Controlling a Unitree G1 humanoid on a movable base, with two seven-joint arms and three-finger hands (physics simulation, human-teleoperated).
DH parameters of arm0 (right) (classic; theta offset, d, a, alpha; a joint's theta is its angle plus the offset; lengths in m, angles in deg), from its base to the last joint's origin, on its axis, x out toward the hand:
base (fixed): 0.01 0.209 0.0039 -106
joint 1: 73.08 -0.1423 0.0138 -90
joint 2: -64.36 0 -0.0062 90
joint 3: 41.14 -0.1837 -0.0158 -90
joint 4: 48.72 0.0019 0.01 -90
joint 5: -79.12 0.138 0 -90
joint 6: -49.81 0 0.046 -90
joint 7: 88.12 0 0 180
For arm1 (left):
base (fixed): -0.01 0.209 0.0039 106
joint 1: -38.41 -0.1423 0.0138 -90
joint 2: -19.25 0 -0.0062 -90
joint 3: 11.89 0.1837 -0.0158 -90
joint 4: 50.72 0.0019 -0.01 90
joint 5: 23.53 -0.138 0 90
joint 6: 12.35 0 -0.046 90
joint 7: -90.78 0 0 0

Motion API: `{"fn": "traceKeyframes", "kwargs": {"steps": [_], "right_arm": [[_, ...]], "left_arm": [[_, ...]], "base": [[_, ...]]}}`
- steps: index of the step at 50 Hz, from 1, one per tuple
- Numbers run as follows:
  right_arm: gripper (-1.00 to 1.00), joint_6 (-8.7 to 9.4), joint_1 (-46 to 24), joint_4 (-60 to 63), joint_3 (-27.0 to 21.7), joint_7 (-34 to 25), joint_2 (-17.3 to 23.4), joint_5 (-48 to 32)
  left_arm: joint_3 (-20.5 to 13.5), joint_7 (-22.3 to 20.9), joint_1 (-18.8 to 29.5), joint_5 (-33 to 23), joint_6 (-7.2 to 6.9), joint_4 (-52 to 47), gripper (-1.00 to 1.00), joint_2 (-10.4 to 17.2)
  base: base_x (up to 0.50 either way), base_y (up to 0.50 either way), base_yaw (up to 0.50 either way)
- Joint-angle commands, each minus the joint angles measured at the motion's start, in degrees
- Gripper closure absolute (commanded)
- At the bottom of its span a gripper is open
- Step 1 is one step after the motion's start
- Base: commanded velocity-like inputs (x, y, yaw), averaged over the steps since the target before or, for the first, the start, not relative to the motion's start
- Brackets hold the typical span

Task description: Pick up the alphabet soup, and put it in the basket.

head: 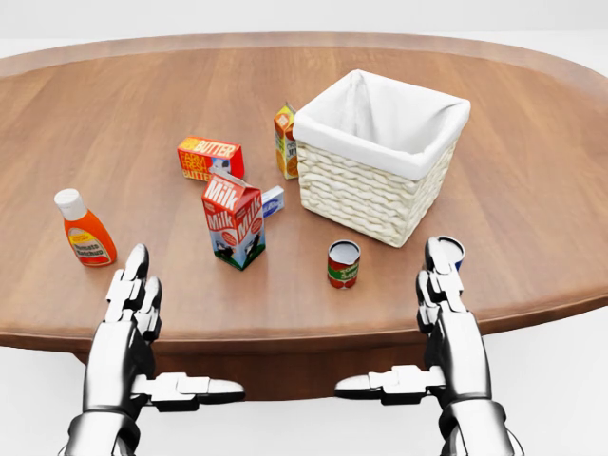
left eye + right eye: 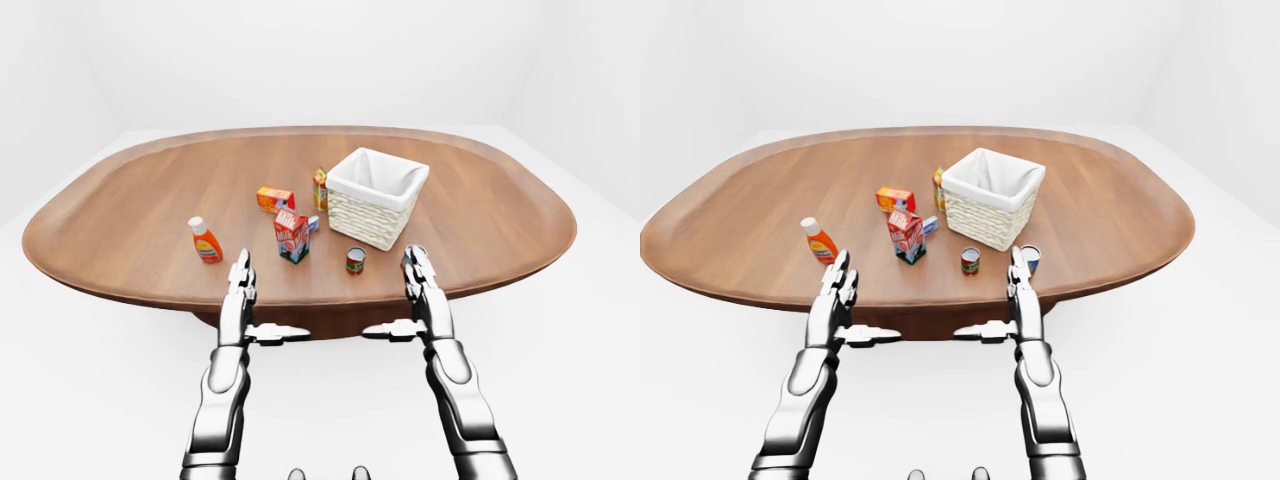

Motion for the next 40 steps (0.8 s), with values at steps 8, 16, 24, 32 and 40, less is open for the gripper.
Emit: {"fn": "traceKeyframes", "kwargs": {"steps": [8,16,24,32,40], "right_arm": [[-1.0,1.39,0.5,1.5,-1.0,-2.0,0.6,0.0],[-1.0,1.54,1.4,7.2,-1.8,-1.4,0.8,0.0],[-1.0,5.0,5.2,25.1,-2.8,-2.3,0.6,1.6],[-1.0,5.0,6.1,27.9,-2.6,-2.6,0.1,1.5],[-1.0,5.0,5.8,28.2,-3.2,-2.7,0.2,1.7]], "left_arm": [[-0.3,-1.6,-0.2,-1.3,1.14,0.5,-1.0,0.5],[-0.3,-1.5,-2.0,-1.3,-1.17,-6.0,-1.0,0.4],[-0.8,-0.5,-4.3,-3.7,-2.61,-16.7,-1.0,0.6],[0.5,-0.5,-7.4,-7.4,-3.51,-25.0,-1.0,0.2],[0.0,-0.6,-7.3,-6.9,-4.05,-25.8,-1.0,0.0]], "base": [[0.0,0.0,0.0],[0.0,0.0,0.0],[0.0,0.0,0.0],[0.0,0.0,0.0],[0.0,0.0,0.0]]}}
